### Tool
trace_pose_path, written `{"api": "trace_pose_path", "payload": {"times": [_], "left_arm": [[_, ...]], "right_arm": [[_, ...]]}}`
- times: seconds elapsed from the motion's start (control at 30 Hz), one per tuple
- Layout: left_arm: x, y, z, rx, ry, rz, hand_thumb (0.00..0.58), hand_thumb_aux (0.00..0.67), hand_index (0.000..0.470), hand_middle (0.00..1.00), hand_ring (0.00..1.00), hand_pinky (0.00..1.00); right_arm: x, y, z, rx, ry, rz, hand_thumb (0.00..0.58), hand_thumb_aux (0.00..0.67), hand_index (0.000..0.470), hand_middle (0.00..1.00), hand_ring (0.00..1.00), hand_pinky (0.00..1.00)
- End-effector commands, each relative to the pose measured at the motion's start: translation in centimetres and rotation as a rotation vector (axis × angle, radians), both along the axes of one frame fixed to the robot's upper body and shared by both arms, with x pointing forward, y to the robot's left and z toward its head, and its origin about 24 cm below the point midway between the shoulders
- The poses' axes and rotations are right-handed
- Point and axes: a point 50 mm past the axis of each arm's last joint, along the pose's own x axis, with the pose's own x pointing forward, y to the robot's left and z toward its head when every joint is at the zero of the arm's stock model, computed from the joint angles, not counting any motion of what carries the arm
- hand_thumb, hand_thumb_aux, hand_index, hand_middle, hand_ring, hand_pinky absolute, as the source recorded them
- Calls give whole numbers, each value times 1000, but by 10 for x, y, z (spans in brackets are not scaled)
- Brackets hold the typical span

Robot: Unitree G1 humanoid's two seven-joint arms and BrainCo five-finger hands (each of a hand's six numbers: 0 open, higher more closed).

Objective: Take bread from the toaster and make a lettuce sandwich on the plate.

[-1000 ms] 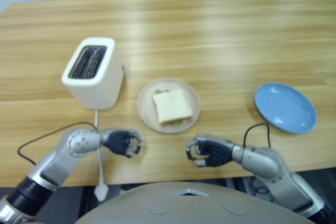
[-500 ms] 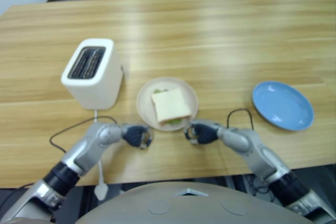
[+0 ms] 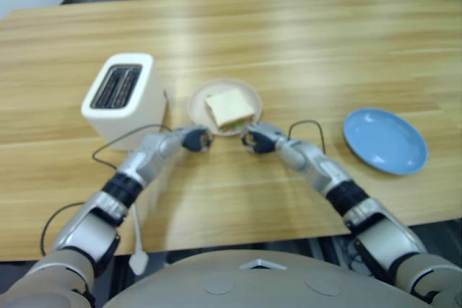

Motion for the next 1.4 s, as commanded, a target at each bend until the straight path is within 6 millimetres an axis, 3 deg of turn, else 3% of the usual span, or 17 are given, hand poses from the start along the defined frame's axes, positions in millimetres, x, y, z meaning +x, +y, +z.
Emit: {"api": "trace_pose_path", "payload": {"times": [0.03, 0.07, 0.1, 0.13, 0.17, 0.2, 0.23, 0.27, 0.3, 0.43, 0.53, 0.6, 0.77, 1.03, 1.4], "left_arm": [[6, 4, -9, 32, -16, 32, 580, 670, 460, 1000, 1000, 1000], [7, 4, -9, 28, -24, 34, 580, 654, 449, 1000, 1000, 1000], [6, 4, -9, 22, -24, 33, 521, 457, 314, 1000, 1000, 1000], [5, 5, -9, 16, -23, 29, 478, 389, 267, 996, 996, 996], [3, 6, -9, 10, -18, 24, 478, 389, 267, 996, 996, 996], [-1, 8, -9, -4, -1, 21, 45, 26, 18, 251, 251, 251], [-6, 9, -8, -45, 23, 15, 0, 0, 0, 0, 0, 0], [-10, 9, -5, -106, 40, 14, 0, 0, 0, 0, 0, 0], [-15, 9, 0, -177, 47, 18, 0, 0, 0, 0, 0, 0], [-29, 12, 33, -556, -3, 96, 0, 0, 0, 0, 0, 0], [-42, 9, 48, -842, -83, 156, 0, 0, 0, 0, 0, 0], [-42, 12, 54, -1071, -147, 292, 0, 0, 0, 0, 0, 0], [-45, 26, 47, -1359, -204, 546, 0, 0, 0, 0, 0, 0], [-52, 28, 23, -1416, -189, 659, 0, 0, 0, 0, 0, 0], [-55, 29, 7, -1375, -183, 678, 0, 0, 0, 0, 0, 0]], "right_arm": [[9, -5, -2, -26, -31, -29, 580, 670, 460, 1000, 1000, 1000], [11, -6, -2, -28, -38, -33, 580, 670, 460, 1000, 1000, 1000], [12, -7, -2, -31, -47, -35, 580, 670, 460, 1000, 1000, 1000], [12, -8, -2, -38, -58, -34, 580, 670, 460, 1000, 1000, 1000], [11, -10, -2, -43, -66, -29, 580, 670, 460, 1000, 1000, 1000], [9, -12, -2, -43, -71, -23, 526, 465, 319, 47, 47, 47], [7, -15, 0, -26, -75, -23, 462, 368, 253, 0, 0, 0], [4, -19, 2, -3, -76, -30, 58, 34, 23, 0, 0, 0], [2, -23, 5, 34, -75, -42, 0, 0, 0, 0, 0, 0], [-6, -49, 25, 323, -28, -220, 0, 0, 0, 0, 0, 0], [-17, -68, 41, 788, 49, -427, 0, 0, 0, 0, 0, 0], [-25, -78, 47, 985, 35, -515, 0, 0, 0, 0, 0, 0], [-38, -80, 40, 1102, 37, -585, 0, 0, 0, 0, 0, 0], [-50, -72, 5, 1205, 62, -662, 0, 0, 0, 0, 0, 0], [-54, -64, -1, 1245, 82, -598, 0, 0, 0, 0, 0, 0]]}}
